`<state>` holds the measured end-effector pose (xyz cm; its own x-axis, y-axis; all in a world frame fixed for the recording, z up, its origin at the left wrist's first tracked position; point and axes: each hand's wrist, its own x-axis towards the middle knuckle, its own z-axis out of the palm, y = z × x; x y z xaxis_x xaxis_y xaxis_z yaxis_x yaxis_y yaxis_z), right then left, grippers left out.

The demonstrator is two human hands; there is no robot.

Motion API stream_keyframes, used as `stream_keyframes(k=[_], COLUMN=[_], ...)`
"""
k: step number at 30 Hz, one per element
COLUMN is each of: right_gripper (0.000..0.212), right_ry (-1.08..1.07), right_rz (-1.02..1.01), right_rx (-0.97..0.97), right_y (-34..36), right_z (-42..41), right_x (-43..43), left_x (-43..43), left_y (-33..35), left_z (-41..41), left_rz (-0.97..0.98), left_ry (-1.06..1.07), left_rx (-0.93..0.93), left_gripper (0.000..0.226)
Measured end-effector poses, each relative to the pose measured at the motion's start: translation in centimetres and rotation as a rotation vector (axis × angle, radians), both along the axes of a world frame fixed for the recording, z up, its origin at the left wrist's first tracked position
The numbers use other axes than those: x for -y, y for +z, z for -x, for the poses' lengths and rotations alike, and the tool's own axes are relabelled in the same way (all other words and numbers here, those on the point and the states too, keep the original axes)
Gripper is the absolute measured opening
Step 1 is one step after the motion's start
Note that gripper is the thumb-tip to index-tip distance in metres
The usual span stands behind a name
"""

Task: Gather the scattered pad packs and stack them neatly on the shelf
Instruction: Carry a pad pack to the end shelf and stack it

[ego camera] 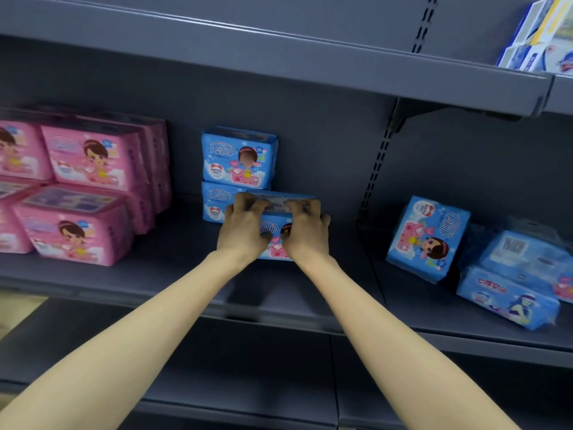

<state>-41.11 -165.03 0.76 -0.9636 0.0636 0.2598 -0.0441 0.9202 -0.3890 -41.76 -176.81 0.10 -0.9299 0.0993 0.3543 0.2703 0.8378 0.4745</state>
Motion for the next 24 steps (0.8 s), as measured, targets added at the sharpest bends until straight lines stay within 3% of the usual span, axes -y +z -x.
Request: stream_keyframes(k=[24], right_gripper=[0.061], right_ry=[-0.036], right_rz=[-0.062], right_rx=[0.027], right_y=[-0.8], right_z=[1.6], right_x=[9.8], left_x=[10.3], left_y=[-0.8], left_z=[3.1], left_rz=[0.059], left_ry=[-0.091], left_rx=[0.005], left_gripper=[0.06])
